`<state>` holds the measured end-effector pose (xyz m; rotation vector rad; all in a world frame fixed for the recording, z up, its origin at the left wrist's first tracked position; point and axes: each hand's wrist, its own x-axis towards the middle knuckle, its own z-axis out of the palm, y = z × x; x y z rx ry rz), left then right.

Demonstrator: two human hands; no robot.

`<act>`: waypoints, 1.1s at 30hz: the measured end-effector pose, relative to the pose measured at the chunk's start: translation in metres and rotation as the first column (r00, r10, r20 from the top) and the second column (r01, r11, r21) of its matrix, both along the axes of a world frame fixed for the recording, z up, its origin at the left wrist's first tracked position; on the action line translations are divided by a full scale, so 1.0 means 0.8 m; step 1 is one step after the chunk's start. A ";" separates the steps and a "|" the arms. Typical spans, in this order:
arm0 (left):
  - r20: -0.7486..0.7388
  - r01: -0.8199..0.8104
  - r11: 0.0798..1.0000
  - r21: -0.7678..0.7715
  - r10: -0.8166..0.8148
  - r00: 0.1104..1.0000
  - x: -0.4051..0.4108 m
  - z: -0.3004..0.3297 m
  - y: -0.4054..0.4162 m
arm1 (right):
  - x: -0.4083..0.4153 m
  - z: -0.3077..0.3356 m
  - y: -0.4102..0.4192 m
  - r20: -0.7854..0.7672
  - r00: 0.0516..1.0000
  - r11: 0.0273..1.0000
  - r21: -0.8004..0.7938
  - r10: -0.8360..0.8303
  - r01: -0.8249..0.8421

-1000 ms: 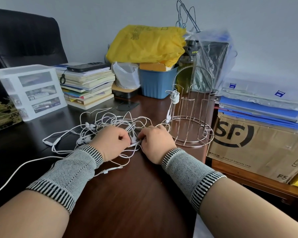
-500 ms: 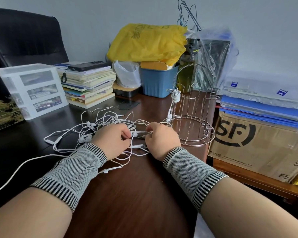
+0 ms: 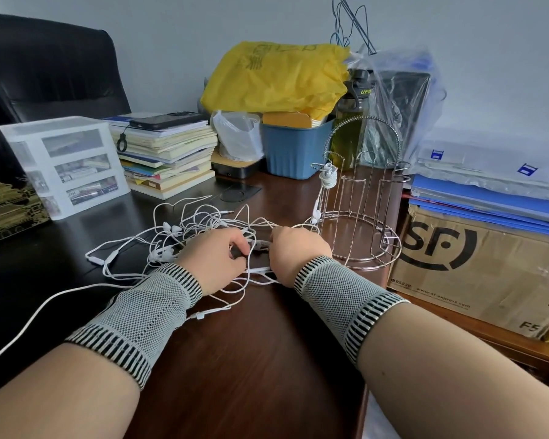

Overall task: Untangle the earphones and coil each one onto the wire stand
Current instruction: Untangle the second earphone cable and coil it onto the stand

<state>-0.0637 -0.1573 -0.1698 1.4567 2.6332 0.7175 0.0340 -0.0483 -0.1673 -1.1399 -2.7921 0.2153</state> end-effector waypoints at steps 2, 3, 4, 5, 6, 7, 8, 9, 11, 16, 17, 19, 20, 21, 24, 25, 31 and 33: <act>-0.007 -0.007 1.000 0.011 0.007 1.000 -0.001 -0.001 0.001 | 0.003 -0.002 -0.002 -0.038 0.999 1.000 -0.005 -0.009 0.009; -0.012 -0.013 1.000 0.018 0.013 1.000 -0.001 -0.001 0.001 | 0.005 -0.004 -0.003 -0.074 0.997 1.000 0.005 -0.005 0.006; -0.019 -0.021 0.999 0.024 0.021 1.000 -0.002 -0.001 0.001 | 0.008 -0.007 -0.004 -0.126 0.992 1.000 0.011 0.000 0.001; -0.026 -0.032 0.999 0.029 0.033 0.999 -0.003 -0.001 0.001 | 0.011 -0.009 -0.004 -0.193 0.981 1.000 0.001 0.007 -0.006; -0.035 -0.046 0.998 0.033 0.047 0.998 -0.006 -0.001 0.001 | 0.014 -0.010 -0.002 -0.271 0.963 1.000 -0.026 0.008 -0.016; -0.041 -0.060 0.998 0.036 0.062 0.997 -0.007 -0.002 0.002 | 0.018 -0.010 -0.001 -0.350 0.937 0.997 -0.068 0.003 -0.028; -0.046 -0.075 0.996 0.037 0.077 0.996 -0.009 -0.003 0.002 | 0.021 -0.010 0.001 -0.422 0.906 0.993 -0.114 -0.009 -0.043; -0.049 -0.086 0.996 0.039 0.088 0.995 -0.009 -0.003 0.003 | 0.025 -0.010 0.003 -0.480 0.877 0.986 -0.159 -0.027 -0.057; -0.053 -0.100 0.994 0.041 0.103 0.993 -0.011 -0.005 0.004 | 0.029 -0.011 0.005 -0.557 0.828 0.969 -0.235 -0.064 -0.082; -0.137 -0.158 0.987 0.023 0.159 0.978 -0.012 -0.005 0.002 | 0.036 -0.016 0.008 -0.729 0.651 0.889 -0.420 -0.211 -0.183; -0.149 -0.165 0.986 0.023 0.167 0.975 -0.012 -0.005 0.002 | 0.039 -0.015 0.008 -0.766 0.595 0.872 -0.441 -0.243 -0.212; -0.162 -0.170 0.985 0.019 0.171 0.972 -0.013 -0.006 0.002 | 0.044 -0.013 0.007 -0.813 0.500 0.840 -0.473 -0.299 -0.265; -0.165 -0.168 0.986 0.017 0.169 0.972 -0.012 -0.006 0.002 | 0.048 -0.012 0.006 -0.824 0.466 0.827 -0.485 -0.323 -0.285; -0.167 -0.170 0.985 0.018 0.170 0.971 -0.012 -0.005 0.001 | 0.051 -0.012 0.005 -0.828 0.441 0.815 -0.498 -0.346 -0.295; -0.167 -0.171 0.985 0.025 0.173 0.971 -0.014 -0.005 0.000 | 0.062 -0.009 0.008 -0.823 0.385 0.780 -0.543 -0.419 -0.311; -0.168 -0.170 0.985 0.023 0.172 0.971 -0.013 -0.005 -0.001 | 0.068 -0.006 0.009 -0.817 0.371 0.759 -0.561 -0.442 -0.330; -0.284 -0.246 0.969 0.024 0.243 0.928 0.001 0.020 -0.008 | 0.102 0.026 0.021 -0.762 0.375 0.636 -0.647 -0.528 -0.421; -0.353 -0.291 0.955 0.057 0.292 0.889 0.011 0.040 -0.010 | 0.106 0.033 0.022 -0.759 0.363 0.611 -0.651 -0.541 -0.450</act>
